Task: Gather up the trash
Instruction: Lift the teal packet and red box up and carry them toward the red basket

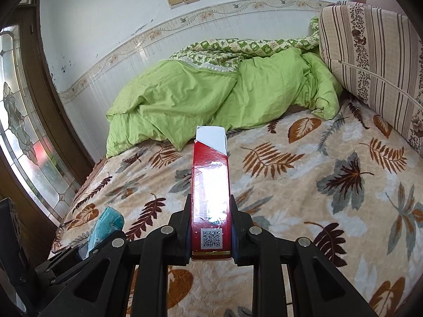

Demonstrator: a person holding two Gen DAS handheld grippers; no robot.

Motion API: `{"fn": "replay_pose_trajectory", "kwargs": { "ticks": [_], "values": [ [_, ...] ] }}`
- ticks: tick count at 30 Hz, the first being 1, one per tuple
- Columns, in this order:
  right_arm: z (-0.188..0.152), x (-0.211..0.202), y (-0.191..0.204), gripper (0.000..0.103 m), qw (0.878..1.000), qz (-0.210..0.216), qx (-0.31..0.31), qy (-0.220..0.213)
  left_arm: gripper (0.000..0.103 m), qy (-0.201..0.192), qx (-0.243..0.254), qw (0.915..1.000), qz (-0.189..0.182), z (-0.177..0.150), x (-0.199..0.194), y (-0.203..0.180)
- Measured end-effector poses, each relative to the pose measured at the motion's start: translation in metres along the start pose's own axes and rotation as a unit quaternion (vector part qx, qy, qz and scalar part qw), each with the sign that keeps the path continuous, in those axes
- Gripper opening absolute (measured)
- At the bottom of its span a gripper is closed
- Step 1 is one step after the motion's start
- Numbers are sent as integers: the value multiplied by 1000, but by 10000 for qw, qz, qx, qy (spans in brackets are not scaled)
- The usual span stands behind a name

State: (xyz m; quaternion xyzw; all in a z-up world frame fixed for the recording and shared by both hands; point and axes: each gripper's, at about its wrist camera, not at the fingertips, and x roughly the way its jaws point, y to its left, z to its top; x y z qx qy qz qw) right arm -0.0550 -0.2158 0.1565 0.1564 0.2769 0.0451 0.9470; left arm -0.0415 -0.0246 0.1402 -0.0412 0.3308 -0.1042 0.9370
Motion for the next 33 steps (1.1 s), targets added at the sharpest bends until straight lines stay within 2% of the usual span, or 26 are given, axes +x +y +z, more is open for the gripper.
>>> {"fn": "replay_pose_trajectory", "kwargs": {
  "ticks": [7,11,15,23,33],
  "values": [
    [-6,-26,-5,23,9999,-9,54,-104,27,11,-47,9997,-249,-4,-16,-4],
    [-23,-47,-15,23,9996,44,258,57,27,31,-83,9990,-428,-8,-27,-9],
    [-36,-71,-22,23,9998,-58,182,93,27,57,10,9982,-602,-16,-40,-19],
    [-47,-115,-44,23,9987,-116,488,102,27,-56,141,9954,-949,-21,-82,-34],
    [-47,-165,-37,23,9983,80,565,-115,27,-203,111,9904,-1363,-20,-132,-36]
  ]
}}
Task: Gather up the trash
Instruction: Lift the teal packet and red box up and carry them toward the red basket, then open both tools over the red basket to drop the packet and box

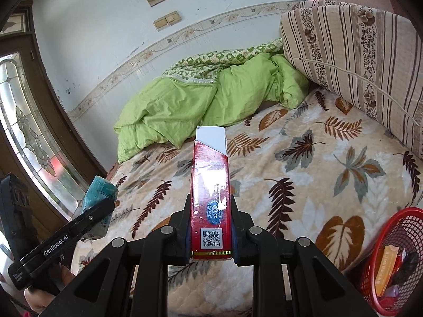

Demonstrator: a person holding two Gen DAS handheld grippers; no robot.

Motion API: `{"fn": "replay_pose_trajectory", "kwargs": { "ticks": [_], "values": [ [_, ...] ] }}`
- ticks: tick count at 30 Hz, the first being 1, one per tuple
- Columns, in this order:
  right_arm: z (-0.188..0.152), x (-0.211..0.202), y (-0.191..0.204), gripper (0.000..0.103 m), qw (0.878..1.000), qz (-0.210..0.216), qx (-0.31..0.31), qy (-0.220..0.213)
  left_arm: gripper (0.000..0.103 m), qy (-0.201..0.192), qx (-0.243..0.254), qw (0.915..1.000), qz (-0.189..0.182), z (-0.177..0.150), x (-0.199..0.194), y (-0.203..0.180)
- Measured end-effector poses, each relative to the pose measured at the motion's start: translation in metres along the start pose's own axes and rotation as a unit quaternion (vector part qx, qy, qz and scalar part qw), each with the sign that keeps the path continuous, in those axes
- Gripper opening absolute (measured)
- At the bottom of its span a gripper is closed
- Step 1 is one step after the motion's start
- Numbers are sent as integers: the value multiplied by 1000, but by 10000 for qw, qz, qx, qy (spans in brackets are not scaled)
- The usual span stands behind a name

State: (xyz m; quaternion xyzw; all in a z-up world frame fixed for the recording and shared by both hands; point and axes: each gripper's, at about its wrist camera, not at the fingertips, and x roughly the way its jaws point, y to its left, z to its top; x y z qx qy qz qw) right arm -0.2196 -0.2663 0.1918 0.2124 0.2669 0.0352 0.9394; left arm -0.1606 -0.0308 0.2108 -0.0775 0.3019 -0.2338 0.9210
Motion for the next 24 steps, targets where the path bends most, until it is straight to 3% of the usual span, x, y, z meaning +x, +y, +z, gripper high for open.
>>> {"fn": "replay_pose_trajectory", "kwargs": {
  "ticks": [14,24],
  "values": [
    [7,-35,8,23,9993,327,16,-170,27,-46,172,9993,-323,5,-22,-24],
    [-1,-40,-66,23,9979,67,643,-72,27,517,777,9920,-850,-13,30,-89]
  ]
}}
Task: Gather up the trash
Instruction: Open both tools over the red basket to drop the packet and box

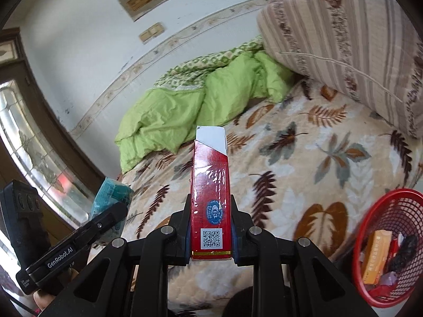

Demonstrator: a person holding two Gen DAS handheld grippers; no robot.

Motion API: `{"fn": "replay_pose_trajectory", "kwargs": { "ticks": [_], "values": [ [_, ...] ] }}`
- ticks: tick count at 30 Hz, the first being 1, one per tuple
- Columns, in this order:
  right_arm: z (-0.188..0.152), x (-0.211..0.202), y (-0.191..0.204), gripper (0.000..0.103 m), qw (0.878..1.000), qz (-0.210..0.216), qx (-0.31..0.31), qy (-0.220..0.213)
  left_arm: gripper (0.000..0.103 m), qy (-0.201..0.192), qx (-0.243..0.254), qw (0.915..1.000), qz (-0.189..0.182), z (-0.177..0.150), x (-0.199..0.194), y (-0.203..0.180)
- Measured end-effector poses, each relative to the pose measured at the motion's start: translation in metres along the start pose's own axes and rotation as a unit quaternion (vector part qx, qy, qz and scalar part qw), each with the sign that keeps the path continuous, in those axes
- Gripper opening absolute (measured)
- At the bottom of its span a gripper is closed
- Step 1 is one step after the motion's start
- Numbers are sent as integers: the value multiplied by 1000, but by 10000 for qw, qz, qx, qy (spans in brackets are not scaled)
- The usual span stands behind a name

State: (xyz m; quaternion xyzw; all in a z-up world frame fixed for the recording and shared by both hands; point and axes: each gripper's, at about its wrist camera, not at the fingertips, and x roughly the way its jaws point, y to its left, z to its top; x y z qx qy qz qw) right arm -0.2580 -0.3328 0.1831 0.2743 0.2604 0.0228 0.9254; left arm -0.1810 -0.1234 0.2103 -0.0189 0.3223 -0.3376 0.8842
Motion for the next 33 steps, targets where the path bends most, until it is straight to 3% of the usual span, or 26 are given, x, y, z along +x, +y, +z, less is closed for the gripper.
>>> {"fn": "replay_pose_trajectory", "kwargs": {
  "ticks": [9,16,23,25,26,27,29,33],
  "values": [
    [2,-64,-112,23,9921,-963,672,-431,27,554,812,9925,-722,-1,66,-92],
    [-9,-111,-193,23,9751,-1737,1274,-523,27,1115,1258,9755,-1417,-16,125,-174],
    [-14,-120,-218,23,9701,-2033,1281,-352,28,1524,1515,9611,-1738,-34,163,-217],
    [-16,-114,-223,23,9699,-2039,1312,-214,35,1712,1552,9565,-1781,-41,175,-225],
    [-16,-111,-224,23,9697,-2055,1309,-149,47,1791,1556,9548,-1793,-44,179,-227],
    [-18,-109,-226,25,9679,-2141,1312,-101,54,1836,1554,9537,-1808,-47,182,-228],
    [-21,-108,-230,32,9641,-2280,1361,-57,54,1825,1579,9541,-1773,-50,183,-229],
    [-23,-109,-235,34,9618,-2334,1431,-57,55,1800,1537,9556,-1755,-49,183,-225]
  ]
}}
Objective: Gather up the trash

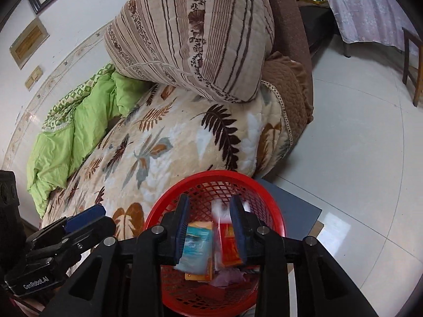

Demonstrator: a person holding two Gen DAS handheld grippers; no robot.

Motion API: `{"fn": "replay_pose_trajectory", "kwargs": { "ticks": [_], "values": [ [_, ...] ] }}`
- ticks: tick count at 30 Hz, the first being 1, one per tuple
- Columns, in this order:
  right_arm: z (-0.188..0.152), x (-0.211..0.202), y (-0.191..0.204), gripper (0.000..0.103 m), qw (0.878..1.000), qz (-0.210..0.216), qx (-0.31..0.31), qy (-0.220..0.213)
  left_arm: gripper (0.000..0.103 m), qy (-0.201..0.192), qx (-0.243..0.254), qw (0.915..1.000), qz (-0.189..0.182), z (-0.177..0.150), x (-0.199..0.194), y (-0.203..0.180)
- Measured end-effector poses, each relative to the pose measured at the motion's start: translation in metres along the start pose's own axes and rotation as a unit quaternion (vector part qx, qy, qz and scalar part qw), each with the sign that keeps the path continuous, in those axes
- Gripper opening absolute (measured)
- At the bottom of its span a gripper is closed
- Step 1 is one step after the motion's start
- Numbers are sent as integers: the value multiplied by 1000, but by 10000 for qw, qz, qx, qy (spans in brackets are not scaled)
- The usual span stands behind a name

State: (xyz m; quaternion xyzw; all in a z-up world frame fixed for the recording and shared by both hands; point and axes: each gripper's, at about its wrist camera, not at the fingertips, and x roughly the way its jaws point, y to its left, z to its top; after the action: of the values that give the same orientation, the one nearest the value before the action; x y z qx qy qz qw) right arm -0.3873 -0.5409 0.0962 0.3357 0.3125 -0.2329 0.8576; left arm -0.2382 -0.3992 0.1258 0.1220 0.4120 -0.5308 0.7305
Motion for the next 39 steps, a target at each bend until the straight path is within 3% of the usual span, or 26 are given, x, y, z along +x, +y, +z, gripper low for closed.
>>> {"fn": "replay_pose_trajectory", "kwargs": {
  "ticks": [4,8,12,19,25,32,39],
  "values": [
    [-1,-1,6,45,10000,0,-11,26,56,-165,-53,9997,188,-1,-13,8],
    [-3,-4,20,49,9999,-49,-130,-10,62,-393,-9,9977,553,-6,-31,17],
    [-8,-12,38,59,9994,-201,-261,-108,78,-723,-48,9913,1101,-15,-59,31],
    [-34,-26,77,81,9959,-702,-470,-336,90,-998,-253,9778,1824,-40,-104,65],
    [-65,-32,101,86,9941,-952,-420,-320,93,-1171,-72,9690,2174,-66,-133,73],
    [-88,-38,123,86,9919,-1176,-446,-200,96,-1342,235,9630,2325,-88,-151,70],
    [-98,-41,144,86,9891,-1215,-817,-174,96,-1418,67,9646,2224,-92,-161,78]
  ]
}}
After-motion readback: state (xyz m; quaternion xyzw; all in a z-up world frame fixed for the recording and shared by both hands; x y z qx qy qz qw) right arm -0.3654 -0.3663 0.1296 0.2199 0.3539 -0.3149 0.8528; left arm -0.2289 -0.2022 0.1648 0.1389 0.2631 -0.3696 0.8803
